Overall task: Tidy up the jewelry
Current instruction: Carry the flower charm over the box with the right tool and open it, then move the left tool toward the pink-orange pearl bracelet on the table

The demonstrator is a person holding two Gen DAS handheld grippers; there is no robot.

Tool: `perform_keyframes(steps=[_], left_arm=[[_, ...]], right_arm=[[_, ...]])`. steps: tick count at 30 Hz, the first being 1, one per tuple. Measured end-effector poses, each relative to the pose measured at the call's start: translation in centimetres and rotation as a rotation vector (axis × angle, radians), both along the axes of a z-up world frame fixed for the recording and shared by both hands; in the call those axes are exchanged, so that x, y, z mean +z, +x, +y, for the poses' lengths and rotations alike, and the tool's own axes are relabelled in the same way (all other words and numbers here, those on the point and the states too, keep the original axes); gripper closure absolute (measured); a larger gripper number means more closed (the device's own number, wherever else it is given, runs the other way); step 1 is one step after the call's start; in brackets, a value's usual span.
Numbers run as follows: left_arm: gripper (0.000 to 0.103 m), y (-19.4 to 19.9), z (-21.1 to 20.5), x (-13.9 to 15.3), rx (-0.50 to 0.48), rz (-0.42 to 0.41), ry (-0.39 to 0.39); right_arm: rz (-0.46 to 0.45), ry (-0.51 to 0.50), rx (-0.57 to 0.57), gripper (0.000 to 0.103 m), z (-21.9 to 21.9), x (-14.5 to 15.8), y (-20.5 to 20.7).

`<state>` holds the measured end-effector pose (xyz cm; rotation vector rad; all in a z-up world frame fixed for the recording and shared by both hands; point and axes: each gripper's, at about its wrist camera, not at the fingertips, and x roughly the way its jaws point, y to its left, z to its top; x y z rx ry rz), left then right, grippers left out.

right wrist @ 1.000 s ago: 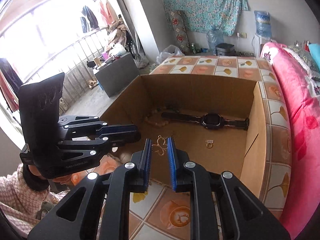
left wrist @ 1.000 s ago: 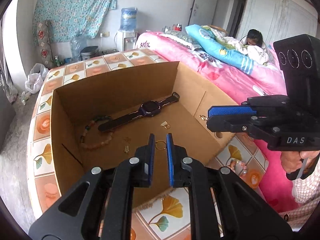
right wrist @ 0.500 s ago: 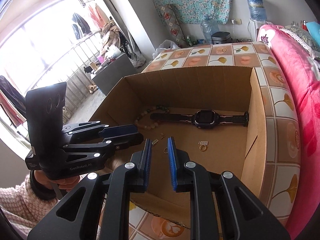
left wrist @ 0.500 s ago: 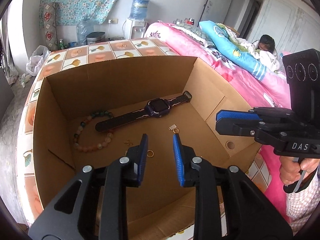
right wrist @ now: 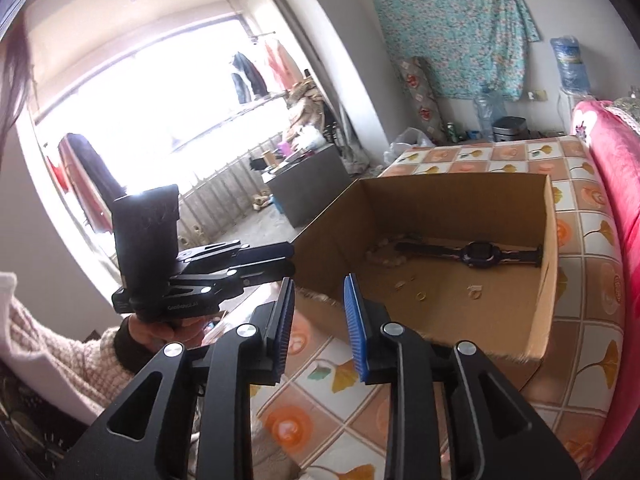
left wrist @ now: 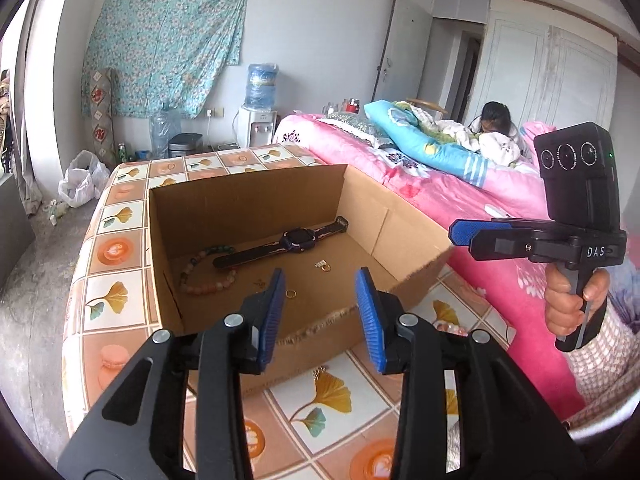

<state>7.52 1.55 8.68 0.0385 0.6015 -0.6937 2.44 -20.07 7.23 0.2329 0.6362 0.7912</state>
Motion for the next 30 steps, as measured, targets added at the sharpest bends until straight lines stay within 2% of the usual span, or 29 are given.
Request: perform_keyframes(steps=[4,8,11,13,15,20,22,25,30], left_arm=[[0.062,-2.6,0.7,-1.5,-0.040,0.025,0.001],[0.062,-2.1,-0.1,-5.3,-0.007,0.159,0.000],[0.064,-1.2,-2.0,-8.3,0.053,0.191,0.100],[0.065,-0.9,-2.8,-9.6,0.093,0.175,0.142],[0.072,-0.6,-3.5,-10.4,0.117,0.166,0.156],[0.075,-0.5,-5.6,-11.8,0.163,0.099,0.255],[0.076,-0.3,-5.9,-12.4,0.190,0.105,0.262],[0.077,-0.5,-6.4,-12.5,0.217,0.068,0.278],[0.088,-0.6,-6.9,-12.8,0.249,0.063,0.279]], right_arm=[[0.062,-0.016,0.038,0.076,1.1,-2.3,-2.2],[0.192,-0.052,-0.040,0.076,1.4,-6.0,-1.8],[0.274,-0.081,-0.112,0.076,1.4,-8.1,-0.9],[0.309,-0.080,-0.137,0.076,1.4,-9.1,-0.5],[0.324,-0.075,-0.152,0.076,1.2,-9.5,-0.3],[0.334,-0.067,-0.163,0.076,1.1,-9.6,0.1],[0.336,-0.070,-0.162,0.076,1.4,-10.0,-0.2],[0.342,-0.075,-0.165,0.076,1.3,-10.2,-0.2],[0.355,-0.066,-0.169,0.076,1.9,-10.4,0.4]])
